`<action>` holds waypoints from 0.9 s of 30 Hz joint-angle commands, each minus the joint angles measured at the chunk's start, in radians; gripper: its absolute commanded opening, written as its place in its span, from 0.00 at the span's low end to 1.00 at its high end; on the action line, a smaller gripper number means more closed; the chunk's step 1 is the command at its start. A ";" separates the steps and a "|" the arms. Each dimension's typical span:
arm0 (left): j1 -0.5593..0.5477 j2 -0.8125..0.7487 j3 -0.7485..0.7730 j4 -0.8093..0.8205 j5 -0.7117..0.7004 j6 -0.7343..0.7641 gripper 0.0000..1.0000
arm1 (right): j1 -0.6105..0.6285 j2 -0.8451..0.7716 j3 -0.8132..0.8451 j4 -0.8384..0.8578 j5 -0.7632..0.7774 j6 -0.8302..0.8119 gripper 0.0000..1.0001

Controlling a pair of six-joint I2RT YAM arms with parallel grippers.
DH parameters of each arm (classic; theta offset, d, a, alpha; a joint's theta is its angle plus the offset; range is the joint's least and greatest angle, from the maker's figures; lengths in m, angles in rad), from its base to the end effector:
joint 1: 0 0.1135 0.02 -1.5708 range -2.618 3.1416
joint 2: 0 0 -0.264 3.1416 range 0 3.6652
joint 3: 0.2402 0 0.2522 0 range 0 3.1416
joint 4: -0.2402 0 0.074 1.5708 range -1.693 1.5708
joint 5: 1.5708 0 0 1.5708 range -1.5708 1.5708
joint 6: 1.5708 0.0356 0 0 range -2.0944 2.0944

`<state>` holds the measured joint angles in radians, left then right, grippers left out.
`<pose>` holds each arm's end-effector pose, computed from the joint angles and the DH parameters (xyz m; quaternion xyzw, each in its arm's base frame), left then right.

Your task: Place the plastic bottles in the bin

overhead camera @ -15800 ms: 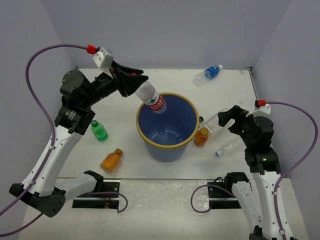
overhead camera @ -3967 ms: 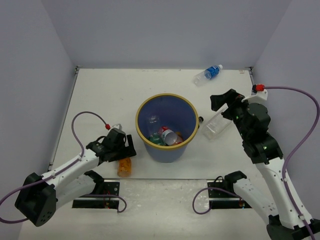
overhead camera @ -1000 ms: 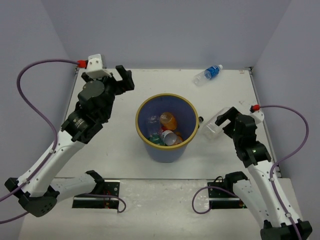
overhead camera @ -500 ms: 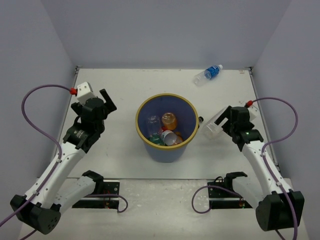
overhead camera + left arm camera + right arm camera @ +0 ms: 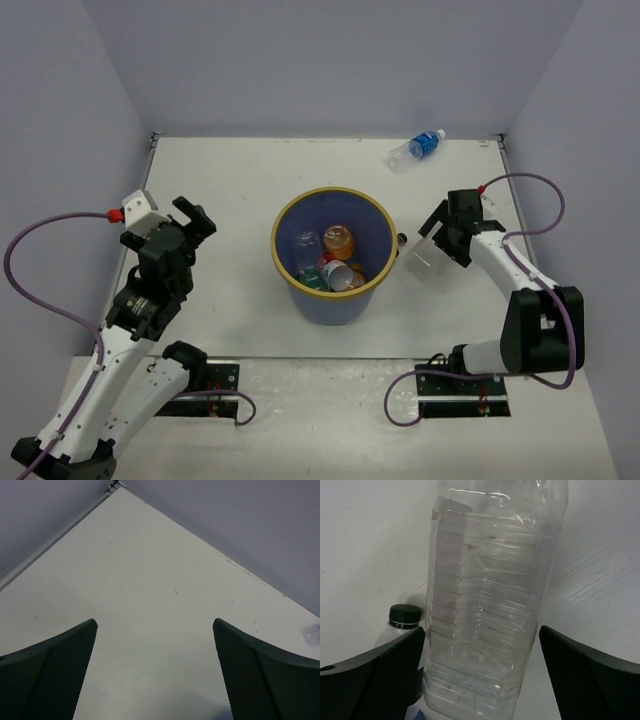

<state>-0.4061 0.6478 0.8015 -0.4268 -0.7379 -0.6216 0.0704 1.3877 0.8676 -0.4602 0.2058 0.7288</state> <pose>0.1371 -0.0329 0.3425 -0.2966 0.7154 -0.0268 0.6321 0.2748 0.0121 0.2130 0.3360 0.8909 0.0221 0.3049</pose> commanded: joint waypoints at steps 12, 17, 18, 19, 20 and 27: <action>0.007 0.045 0.002 0.038 -0.035 -0.021 1.00 | -0.008 0.173 0.061 0.006 0.047 0.049 0.91; 0.007 0.041 -0.004 0.042 -0.029 -0.020 1.00 | -0.008 0.076 0.039 0.006 0.084 0.037 0.51; 0.007 0.041 -0.004 0.043 -0.026 -0.018 1.00 | -0.009 0.052 0.035 0.006 0.088 0.031 0.48; 0.007 0.043 -0.004 0.043 -0.023 -0.018 1.00 | -0.009 0.015 0.029 0.006 0.090 0.017 0.45; 0.007 0.045 -0.004 0.043 -0.020 -0.018 1.00 | -0.009 -0.023 0.024 0.007 0.091 0.002 0.43; 0.007 0.053 -0.002 0.044 -0.001 -0.014 1.00 | -0.001 -0.460 -0.051 0.169 -0.112 -0.209 0.35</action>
<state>-0.4061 0.6987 0.8001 -0.4263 -0.7342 -0.6212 0.0650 1.1678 0.8494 -0.4317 0.2243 0.6701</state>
